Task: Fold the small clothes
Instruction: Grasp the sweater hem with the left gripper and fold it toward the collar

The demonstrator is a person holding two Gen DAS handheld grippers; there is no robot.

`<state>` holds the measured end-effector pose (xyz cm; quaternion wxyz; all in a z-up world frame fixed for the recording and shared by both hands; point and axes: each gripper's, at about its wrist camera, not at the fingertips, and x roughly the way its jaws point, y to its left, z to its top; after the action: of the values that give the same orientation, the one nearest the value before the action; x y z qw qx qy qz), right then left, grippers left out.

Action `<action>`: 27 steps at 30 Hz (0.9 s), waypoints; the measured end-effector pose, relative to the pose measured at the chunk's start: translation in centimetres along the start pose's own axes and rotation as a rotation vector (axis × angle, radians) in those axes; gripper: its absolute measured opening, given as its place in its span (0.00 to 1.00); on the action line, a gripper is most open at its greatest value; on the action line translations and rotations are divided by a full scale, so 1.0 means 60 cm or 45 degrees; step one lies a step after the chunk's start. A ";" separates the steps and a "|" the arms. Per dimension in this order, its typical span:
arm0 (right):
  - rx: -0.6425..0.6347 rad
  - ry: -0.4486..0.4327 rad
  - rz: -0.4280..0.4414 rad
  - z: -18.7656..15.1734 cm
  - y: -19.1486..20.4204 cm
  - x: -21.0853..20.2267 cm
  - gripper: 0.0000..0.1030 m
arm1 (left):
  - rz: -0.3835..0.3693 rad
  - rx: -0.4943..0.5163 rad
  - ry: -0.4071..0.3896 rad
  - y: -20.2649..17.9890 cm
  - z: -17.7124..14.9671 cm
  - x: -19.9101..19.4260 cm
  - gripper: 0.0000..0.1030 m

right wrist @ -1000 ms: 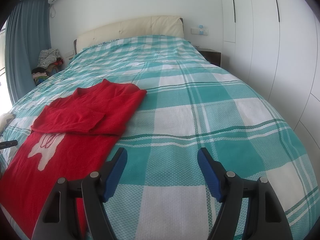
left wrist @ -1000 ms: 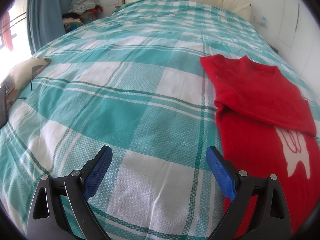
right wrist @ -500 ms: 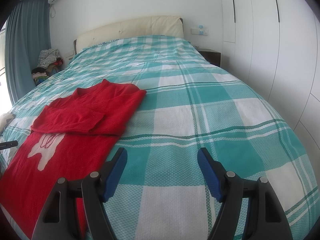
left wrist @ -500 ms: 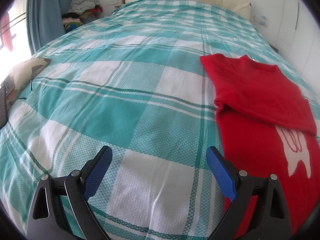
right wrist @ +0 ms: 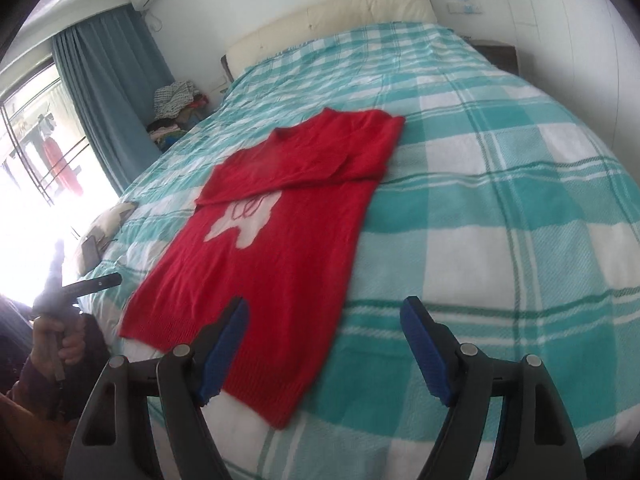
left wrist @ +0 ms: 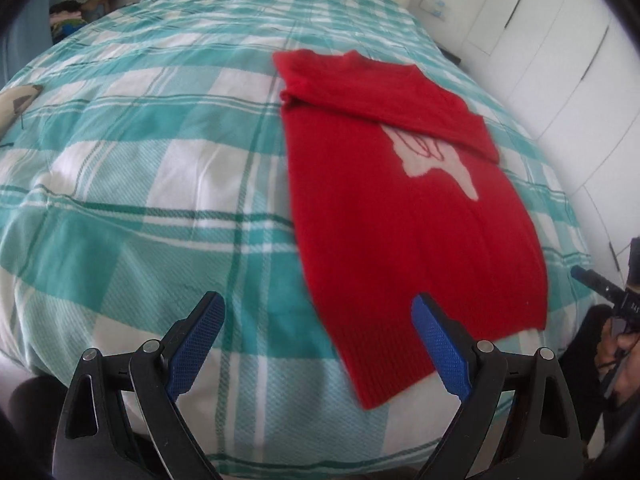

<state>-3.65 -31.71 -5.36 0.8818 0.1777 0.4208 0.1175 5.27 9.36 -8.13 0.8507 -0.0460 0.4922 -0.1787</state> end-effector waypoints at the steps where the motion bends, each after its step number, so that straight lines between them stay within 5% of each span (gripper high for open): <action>1: 0.034 0.051 0.041 -0.011 0.001 0.010 0.75 | -0.009 0.009 0.022 -0.011 -0.010 0.004 0.91; 7: 0.070 0.233 0.071 -0.051 0.014 0.071 0.65 | 0.029 -0.012 0.062 -0.021 -0.038 0.013 0.71; 12: 0.112 0.314 0.111 -0.064 0.020 0.105 0.52 | 0.005 -0.053 0.079 -0.011 -0.044 -0.001 0.34; 14: 0.121 0.320 0.119 -0.063 0.019 0.114 0.38 | -0.015 -0.045 0.108 -0.012 -0.045 0.003 0.18; 15: 0.132 0.330 0.111 -0.063 0.015 0.118 0.17 | -0.014 -0.035 0.122 -0.017 -0.044 0.007 0.10; 16: 0.147 0.343 0.114 -0.061 0.011 0.121 0.05 | -0.004 -0.024 0.126 -0.020 -0.043 0.007 0.08; 22: 0.185 0.285 0.165 -0.033 0.016 0.089 0.05 | -0.175 -0.146 0.104 0.005 -0.008 -0.023 0.03; 27: 0.155 0.124 0.155 0.060 0.018 0.069 0.05 | -0.276 -0.178 -0.042 0.015 0.101 -0.028 0.03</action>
<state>1.65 -30.02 -5.72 0.8391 0.2503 0.4579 0.1536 9.93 10.19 -3.86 0.8290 -0.1609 0.4817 -0.2340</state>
